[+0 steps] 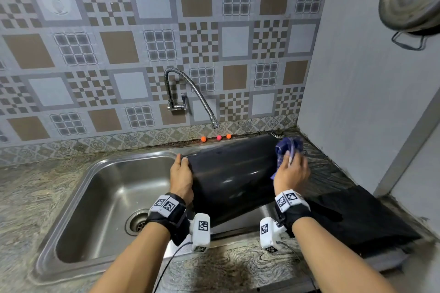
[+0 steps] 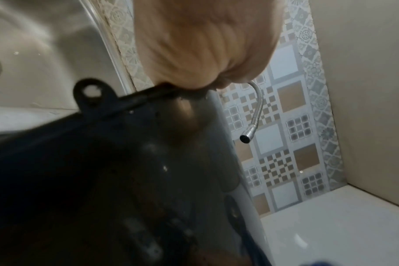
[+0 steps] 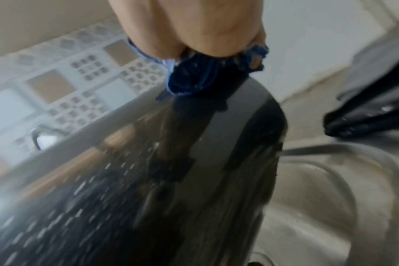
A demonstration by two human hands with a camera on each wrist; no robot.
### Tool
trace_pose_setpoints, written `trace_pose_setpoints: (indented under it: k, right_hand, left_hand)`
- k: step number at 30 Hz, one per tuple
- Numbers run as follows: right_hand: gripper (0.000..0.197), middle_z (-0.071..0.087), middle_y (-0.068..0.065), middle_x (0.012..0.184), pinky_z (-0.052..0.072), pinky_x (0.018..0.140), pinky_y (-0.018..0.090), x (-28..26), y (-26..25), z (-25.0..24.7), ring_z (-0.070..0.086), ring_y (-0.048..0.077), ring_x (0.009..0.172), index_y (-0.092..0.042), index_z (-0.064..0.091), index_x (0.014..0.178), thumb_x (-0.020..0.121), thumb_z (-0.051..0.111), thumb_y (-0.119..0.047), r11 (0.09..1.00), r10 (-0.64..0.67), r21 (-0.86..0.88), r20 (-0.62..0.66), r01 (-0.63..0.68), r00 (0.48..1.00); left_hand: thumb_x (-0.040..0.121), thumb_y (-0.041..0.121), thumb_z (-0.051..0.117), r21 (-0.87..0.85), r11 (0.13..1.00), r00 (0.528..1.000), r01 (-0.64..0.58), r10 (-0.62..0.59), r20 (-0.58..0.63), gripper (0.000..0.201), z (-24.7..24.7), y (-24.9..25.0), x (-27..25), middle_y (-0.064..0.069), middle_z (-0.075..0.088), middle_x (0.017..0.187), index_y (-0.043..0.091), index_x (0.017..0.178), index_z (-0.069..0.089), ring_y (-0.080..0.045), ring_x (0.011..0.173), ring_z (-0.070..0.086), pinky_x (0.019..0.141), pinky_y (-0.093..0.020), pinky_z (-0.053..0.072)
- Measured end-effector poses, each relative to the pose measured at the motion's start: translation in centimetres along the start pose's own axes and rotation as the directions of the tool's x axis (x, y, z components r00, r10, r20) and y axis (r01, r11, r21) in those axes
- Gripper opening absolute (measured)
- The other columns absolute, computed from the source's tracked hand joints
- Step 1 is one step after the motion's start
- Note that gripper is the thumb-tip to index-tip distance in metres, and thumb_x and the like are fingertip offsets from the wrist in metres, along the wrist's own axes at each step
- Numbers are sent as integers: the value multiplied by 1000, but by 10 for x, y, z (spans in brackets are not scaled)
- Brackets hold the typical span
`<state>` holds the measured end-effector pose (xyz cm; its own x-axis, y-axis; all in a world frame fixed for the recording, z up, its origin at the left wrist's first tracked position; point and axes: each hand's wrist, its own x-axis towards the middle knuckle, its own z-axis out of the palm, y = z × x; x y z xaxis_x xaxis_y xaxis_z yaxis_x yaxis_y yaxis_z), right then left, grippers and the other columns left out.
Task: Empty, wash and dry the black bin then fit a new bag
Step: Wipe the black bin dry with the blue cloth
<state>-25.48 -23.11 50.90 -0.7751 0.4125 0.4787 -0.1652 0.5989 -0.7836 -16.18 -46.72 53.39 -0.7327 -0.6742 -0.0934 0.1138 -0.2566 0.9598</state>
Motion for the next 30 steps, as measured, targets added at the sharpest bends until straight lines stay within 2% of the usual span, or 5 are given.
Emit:
trace_pose_setpoints:
  k: [5, 9, 13, 24, 30]
  right_hand:
    - [45, 55, 3, 138, 36, 110, 48, -46, -56, 7, 46, 31, 132, -22, 54, 136, 91, 48, -25, 682, -731, 105, 85, 724, 677]
    - [54, 35, -12, 154, 20, 119, 49, -84, -64, 22, 20, 21, 148, -42, 29, 148, 96, 41, -36, 596, -746, 219, 509, 773, 430]
    - [48, 36, -12, 154, 15, 119, 48, -74, -45, 22, 23, 20, 147, -46, 34, 144, 97, 36, -51, 616, -691, 10, 487, 788, 534]
    - [46, 40, 19, 148, 40, 108, 46, -13, 20, 5, 43, 40, 133, -17, 45, 144, 98, 50, -22, 986, -126, -78, 239, 148, 963]
    - [44, 59, 26, 126, 44, 89, 42, 23, 37, -7, 55, 44, 113, -13, 47, 138, 103, 38, -36, 961, 278, -104, 378, -258, 883]
  left_hand:
    - [106, 16, 37, -83, 992, 993, 94, -88, 73, 42, 20, 5, -3, -10, 43, 150, 2, 145, 41, -19, 135, 45, 110, -26, 35]
    - [105, 10, 31, -108, 985, 976, 136, -114, 187, 39, 16, 5, 1, -12, 74, 90, 8, 101, 70, -18, 72, 73, 67, -29, 60]
    - [103, 11, 44, -100, 990, 993, 101, -95, 69, 46, 10, 7, -2, -12, 56, 136, 10, 148, 37, -24, 116, 58, 105, -41, 44]
    - [104, 16, 43, -97, 993, 998, 66, -67, -1, 51, -5, 9, 11, -6, 49, 142, 11, 153, 29, -17, 116, 54, 104, -34, 43]
    - [104, 16, 43, -25, 998, 997, 55, -57, -54, 47, -3, 0, 17, -5, 52, 140, 9, 150, 36, -14, 114, 53, 97, -27, 43]
